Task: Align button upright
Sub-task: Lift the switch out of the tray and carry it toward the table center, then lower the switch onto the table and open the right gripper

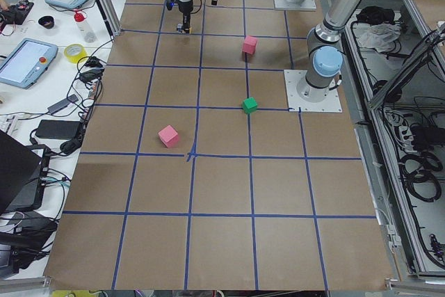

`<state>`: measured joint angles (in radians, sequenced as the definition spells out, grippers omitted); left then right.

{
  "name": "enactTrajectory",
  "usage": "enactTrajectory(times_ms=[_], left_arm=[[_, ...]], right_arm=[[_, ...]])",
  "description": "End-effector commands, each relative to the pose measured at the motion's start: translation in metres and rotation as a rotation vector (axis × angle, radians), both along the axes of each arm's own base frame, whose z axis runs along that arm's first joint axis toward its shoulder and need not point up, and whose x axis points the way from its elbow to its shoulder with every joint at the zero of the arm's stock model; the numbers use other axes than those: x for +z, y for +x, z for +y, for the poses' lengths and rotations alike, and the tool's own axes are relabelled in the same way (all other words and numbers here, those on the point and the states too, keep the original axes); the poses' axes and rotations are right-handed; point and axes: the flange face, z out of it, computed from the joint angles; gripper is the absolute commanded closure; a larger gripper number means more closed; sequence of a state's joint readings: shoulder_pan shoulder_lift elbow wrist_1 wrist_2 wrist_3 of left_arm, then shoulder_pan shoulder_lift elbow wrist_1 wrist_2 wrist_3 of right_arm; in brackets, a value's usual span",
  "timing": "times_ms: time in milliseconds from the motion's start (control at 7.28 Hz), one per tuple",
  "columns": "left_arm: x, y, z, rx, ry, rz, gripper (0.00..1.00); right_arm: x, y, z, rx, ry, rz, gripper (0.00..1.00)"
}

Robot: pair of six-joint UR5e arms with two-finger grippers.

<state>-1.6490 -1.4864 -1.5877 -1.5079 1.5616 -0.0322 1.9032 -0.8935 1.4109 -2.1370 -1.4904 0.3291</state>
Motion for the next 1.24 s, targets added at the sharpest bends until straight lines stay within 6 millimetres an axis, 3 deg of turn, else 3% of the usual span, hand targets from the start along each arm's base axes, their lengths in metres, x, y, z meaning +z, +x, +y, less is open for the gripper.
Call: enactTrajectory(times_ms=[0, 687, 1099], left_arm=[[0.0000, 0.0000, 0.0000, 0.000, 0.000, 0.000, 0.00], [0.0000, 0.0000, 0.0000, 0.000, 0.000, 0.000, 0.00], [0.0000, 0.0000, 0.0000, 0.000, 0.000, 0.000, 0.00]], right_arm=[[-0.0057, 0.0007, -0.0002, 0.047, 0.005, 0.001, 1.00], [-0.0114, 0.0063, 0.0032, 0.051, 0.041, -0.055, 0.75], [-0.0099, 0.0051, 0.0024, 0.063, 0.032, -0.043, 0.69]])
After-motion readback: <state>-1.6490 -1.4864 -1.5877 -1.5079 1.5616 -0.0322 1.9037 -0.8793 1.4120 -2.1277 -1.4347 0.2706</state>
